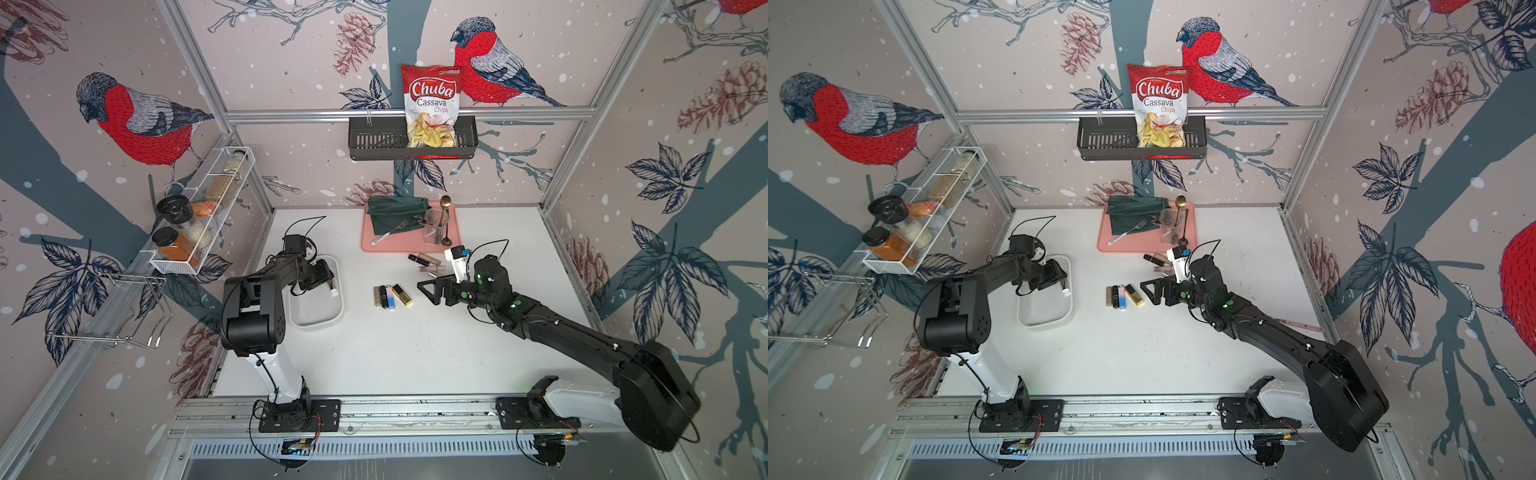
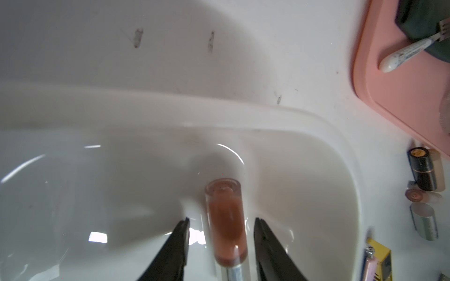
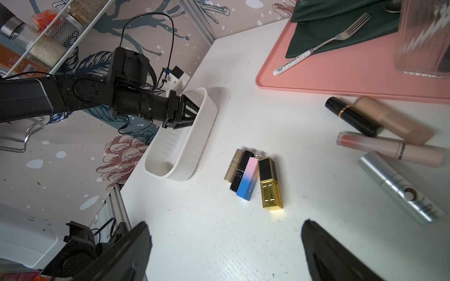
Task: Put the lipstick into the storage box
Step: Place the lipstick in the storage box.
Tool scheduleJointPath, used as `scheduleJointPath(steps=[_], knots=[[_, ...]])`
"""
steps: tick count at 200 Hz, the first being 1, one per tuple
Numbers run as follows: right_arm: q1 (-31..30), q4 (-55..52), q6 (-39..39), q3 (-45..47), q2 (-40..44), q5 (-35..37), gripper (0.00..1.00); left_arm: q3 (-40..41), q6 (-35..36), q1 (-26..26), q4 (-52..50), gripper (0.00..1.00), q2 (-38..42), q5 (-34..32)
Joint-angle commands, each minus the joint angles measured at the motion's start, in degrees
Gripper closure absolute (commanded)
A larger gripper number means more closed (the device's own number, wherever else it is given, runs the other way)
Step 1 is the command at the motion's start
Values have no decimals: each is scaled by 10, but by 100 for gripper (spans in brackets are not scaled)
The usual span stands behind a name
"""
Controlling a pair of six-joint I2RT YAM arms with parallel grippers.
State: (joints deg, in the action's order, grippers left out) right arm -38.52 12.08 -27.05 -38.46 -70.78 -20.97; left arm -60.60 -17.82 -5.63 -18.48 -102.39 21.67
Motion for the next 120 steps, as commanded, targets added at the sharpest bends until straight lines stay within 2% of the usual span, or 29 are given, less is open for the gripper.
scheduleJointPath(steps=[1,42,69,100,120], knots=[[-3,-4,6,1,11,19,0,6,-5,-1,28,47,15,34],[-4,-34,15,9,36,39,0,18,-15,-1,57,45,58,72],[8,-79,29,4,44,79,0,27,-16,-4,83,43,101,92],[76,-160,23,-28,25,117,0,52,-12,-6,138,41,164,124],[131,-205,32,-53,-7,112,0,78,-16,-6,195,40,202,169]])
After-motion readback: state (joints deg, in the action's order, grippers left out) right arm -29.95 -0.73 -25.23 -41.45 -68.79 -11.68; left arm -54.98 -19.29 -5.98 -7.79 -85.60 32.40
